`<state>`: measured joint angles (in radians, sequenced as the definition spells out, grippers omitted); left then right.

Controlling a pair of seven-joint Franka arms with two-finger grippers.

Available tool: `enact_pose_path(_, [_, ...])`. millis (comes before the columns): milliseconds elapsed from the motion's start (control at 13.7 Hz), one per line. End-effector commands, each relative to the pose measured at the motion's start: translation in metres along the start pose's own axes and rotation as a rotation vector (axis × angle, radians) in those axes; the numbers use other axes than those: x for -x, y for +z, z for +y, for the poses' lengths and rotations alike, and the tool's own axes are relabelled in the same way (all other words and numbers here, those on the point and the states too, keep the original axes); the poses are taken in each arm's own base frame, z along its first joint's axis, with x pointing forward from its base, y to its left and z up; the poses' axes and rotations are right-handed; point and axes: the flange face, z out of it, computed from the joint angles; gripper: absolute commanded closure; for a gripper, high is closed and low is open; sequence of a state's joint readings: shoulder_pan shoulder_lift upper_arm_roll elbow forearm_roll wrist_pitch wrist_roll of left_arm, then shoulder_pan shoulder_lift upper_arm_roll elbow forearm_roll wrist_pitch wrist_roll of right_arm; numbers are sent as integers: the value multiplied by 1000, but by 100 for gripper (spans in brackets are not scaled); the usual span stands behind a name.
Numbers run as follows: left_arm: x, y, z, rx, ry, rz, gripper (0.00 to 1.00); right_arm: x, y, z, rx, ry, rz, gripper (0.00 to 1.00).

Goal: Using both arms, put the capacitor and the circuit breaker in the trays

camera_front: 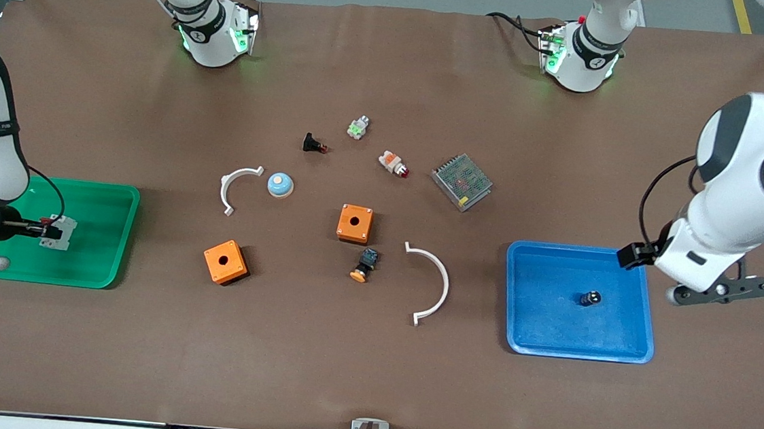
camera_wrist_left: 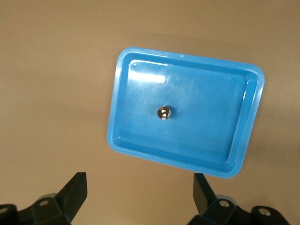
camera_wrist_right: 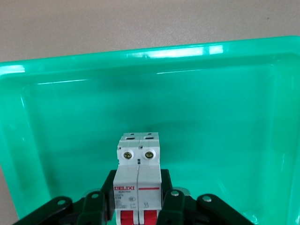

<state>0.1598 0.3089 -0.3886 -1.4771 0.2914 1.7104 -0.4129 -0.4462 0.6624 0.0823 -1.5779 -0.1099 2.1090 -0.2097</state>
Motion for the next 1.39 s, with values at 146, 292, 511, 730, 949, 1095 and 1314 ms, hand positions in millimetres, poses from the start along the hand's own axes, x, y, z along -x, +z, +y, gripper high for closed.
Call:
enact_pose_path(146, [30,-77,-15,75,57,-8,0,-2,5,8,35,-36,8,76])
enact_pose_path(292, [42,-97,-26,69,66,1,0,0,11,9,34,-34,12,75])
enact_pose_path(511, [60,-123,-30,93,93,12,0,2,17,11,33,-32,20,74])
enact_pose_path(730, [75,-136,-24,109,118,10,0,4,19,15,29,-25,17,63])
enact_pose_path(949, [97,-139,-37,144,116,-17,0,3,6,13,33,-24,22,0])
enact_pose_path(1095, [108,-137,-44,144,108,-26,0,8,-25,7,38,-29,4,0])
enact_pose_path(1314, [123,-136,-51,146,102,-28,0,27,-101,-17,52,-36,-22,0])
